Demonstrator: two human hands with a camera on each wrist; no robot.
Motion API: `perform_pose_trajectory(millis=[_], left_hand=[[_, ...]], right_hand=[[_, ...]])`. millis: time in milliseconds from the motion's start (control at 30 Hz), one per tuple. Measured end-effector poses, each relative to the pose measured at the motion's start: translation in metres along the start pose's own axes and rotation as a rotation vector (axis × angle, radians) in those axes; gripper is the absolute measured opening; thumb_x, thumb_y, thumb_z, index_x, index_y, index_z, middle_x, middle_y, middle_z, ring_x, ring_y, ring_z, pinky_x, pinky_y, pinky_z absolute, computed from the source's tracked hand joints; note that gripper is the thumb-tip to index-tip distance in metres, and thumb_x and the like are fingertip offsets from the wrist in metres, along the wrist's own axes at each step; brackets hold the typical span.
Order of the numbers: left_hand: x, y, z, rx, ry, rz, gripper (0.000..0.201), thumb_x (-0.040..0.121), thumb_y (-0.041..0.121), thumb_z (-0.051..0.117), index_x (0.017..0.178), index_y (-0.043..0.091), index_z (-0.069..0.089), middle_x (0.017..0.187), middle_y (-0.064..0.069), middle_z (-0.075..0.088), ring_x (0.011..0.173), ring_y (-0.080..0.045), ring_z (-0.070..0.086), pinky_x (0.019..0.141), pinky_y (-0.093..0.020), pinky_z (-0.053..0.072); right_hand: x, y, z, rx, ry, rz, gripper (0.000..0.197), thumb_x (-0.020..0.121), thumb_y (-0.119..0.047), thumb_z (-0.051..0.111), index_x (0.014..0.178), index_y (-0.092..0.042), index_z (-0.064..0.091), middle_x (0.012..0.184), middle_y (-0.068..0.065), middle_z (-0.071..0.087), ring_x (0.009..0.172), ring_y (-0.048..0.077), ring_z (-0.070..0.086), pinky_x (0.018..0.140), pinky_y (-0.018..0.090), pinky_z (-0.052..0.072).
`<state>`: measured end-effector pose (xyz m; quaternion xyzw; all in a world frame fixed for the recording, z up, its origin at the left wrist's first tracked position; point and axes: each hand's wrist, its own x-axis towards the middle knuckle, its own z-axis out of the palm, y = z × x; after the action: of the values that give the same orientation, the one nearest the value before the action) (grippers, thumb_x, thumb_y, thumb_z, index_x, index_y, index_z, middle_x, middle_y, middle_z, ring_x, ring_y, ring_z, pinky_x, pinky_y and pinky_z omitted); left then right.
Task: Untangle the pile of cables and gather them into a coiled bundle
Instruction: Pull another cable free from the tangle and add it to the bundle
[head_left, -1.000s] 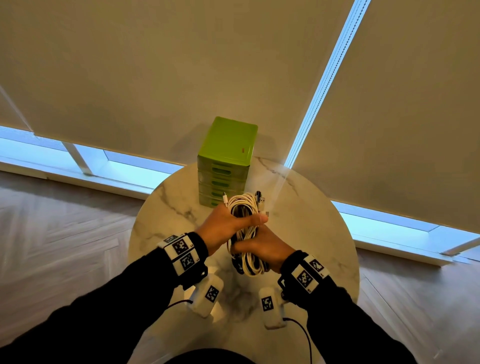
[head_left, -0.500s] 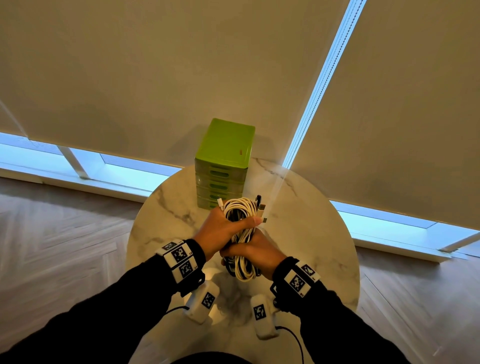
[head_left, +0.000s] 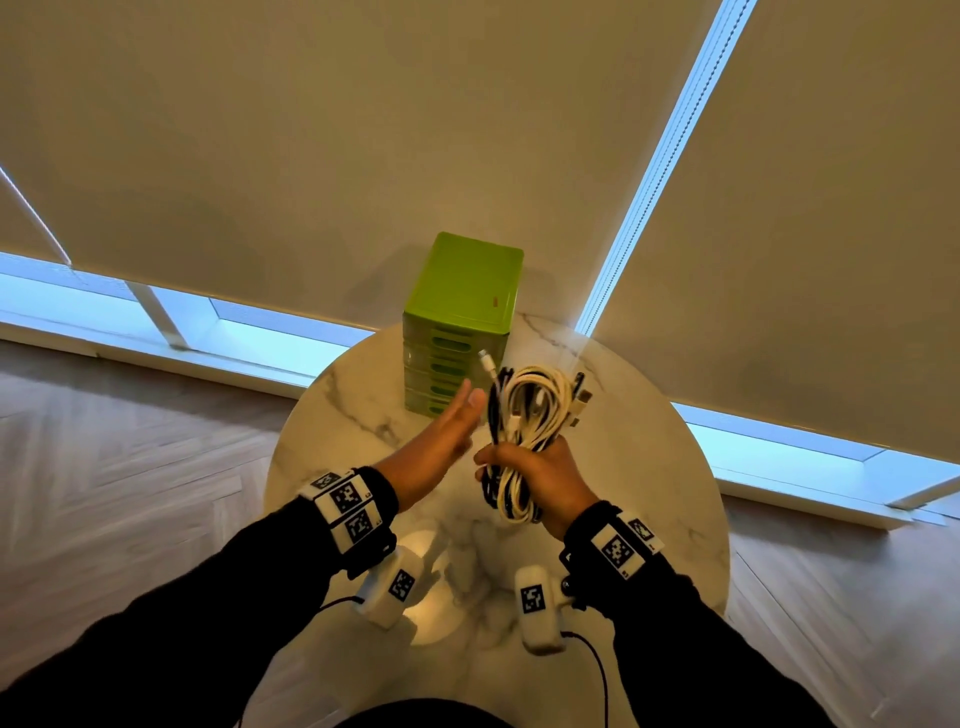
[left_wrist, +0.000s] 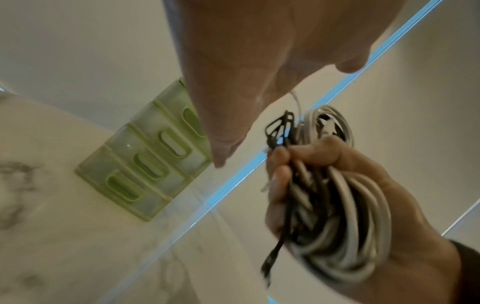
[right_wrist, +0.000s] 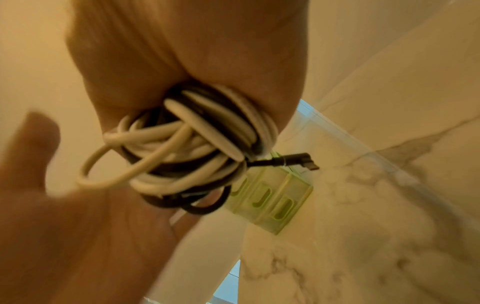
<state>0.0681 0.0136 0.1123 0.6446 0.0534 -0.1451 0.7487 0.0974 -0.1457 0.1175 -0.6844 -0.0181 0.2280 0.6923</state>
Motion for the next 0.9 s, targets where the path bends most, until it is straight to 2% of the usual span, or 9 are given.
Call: perform_pose_trajectory(millis=[100,200,333,400,533,633,733,833,900], left_hand=[[-0.015,-0.021,-0.002,0.079,-0.105,-0.112,0.067,0.093,0.068,0.041,0.145,0.025,0.046,0.149,0.001,0.053,0.134,-0.013,0.053,0.115,-0.038,0.041],[-0.028,-0.03,0.006,0.104,-0.09,-0.145,0.054,0.096,0.053,0.045,0.13,0.014,0.061,0.121,-0.007,0.072,0.112,-0.013,0.069,0.098,-0.028,0.054],[-0.031,-0.032,0.009,0.057,-0.032,-0.092,0.043,0.106,0.037,0.04,0.123,0.008,0.065,0.11,-0.01,0.076,0.106,-0.021,0.072,0.093,-0.028,0.056],[-0.031,-0.036,0.005,0.112,-0.039,-0.064,0.042,0.107,0.037,0.038,0.122,0.01,0.066,0.109,-0.008,0.077,0.106,-0.02,0.072,0.095,-0.029,0.056],[-0.031,-0.047,-0.005,0.222,-0.078,-0.056,0.041,0.107,0.035,0.037,0.12,0.012,0.069,0.109,-0.003,0.077,0.105,-0.017,0.072,0.092,-0.026,0.055],[-0.032,-0.058,-0.018,0.267,-0.099,-0.089,0.036,0.107,0.035,0.041,0.121,0.016,0.068,0.114,0.002,0.075,0.107,-0.013,0.07,0.091,-0.025,0.054],[-0.028,-0.071,-0.035,0.162,0.045,-0.131,0.029,0.104,0.032,0.049,0.122,0.015,0.065,0.117,-0.003,0.073,0.105,-0.018,0.071,0.094,-0.036,0.055],[-0.013,-0.082,-0.056,-0.068,0.254,-0.204,0.026,0.104,0.026,0.052,0.119,0.009,0.064,0.119,-0.011,0.072,0.106,-0.027,0.071,0.098,-0.045,0.054],[0.003,-0.087,-0.068,-0.173,0.351,-0.228,0.025,0.104,0.024,0.051,0.117,0.007,0.064,0.119,-0.012,0.072,0.104,-0.028,0.072,0.094,-0.041,0.057]], right_hand=[[0.004,-0.003,-0.003,0.127,0.06,-0.043,0.007,0.082,0.003,0.07,0.087,0.009,0.068,0.074,0.023,0.069,0.064,0.028,0.067,0.065,0.037,0.056],[0.006,-0.002,-0.001,0.227,0.061,-0.035,0.011,0.084,0.003,0.068,0.091,0.012,0.069,0.082,0.024,0.071,0.073,0.03,0.068,0.072,0.039,0.056],[0.007,0.002,0.004,0.253,0.058,-0.029,0.016,0.086,0.001,0.065,0.096,0.012,0.07,0.097,0.03,0.072,0.084,0.036,0.068,0.081,0.046,0.058],[0.006,0.003,0.006,0.274,0.036,0.003,0.012,0.087,0.002,0.063,0.093,0.01,0.069,0.092,0.03,0.07,0.084,0.038,0.066,0.081,0.047,0.057],[0.007,0.006,0.01,0.193,0.032,0.061,0.006,0.086,0.002,0.067,0.09,0.006,0.068,0.08,0.026,0.068,0.076,0.037,0.066,0.068,0.042,0.057],[0.011,0.014,0.013,0.089,0.027,0.062,0.008,0.082,0.002,0.072,0.09,0.004,0.069,0.079,0.022,0.07,0.074,0.036,0.069,0.069,0.043,0.06],[0.02,0.024,0.009,-0.112,0.017,0.028,0.013,0.079,-0.002,0.076,0.09,-0.003,0.07,0.08,0.015,0.074,0.075,0.028,0.073,0.07,0.038,0.06],[0.031,0.034,0.005,-0.235,-0.029,0.056,0.016,0.078,0.0,0.075,0.093,0.001,0.068,0.077,0.018,0.073,0.068,0.026,0.073,0.065,0.035,0.059],[0.042,0.044,0.004,-0.296,-0.036,0.072,0.017,0.076,-0.002,0.076,0.092,-0.002,0.069,0.075,0.016,0.073,0.068,0.028,0.073,0.067,0.041,0.061]])
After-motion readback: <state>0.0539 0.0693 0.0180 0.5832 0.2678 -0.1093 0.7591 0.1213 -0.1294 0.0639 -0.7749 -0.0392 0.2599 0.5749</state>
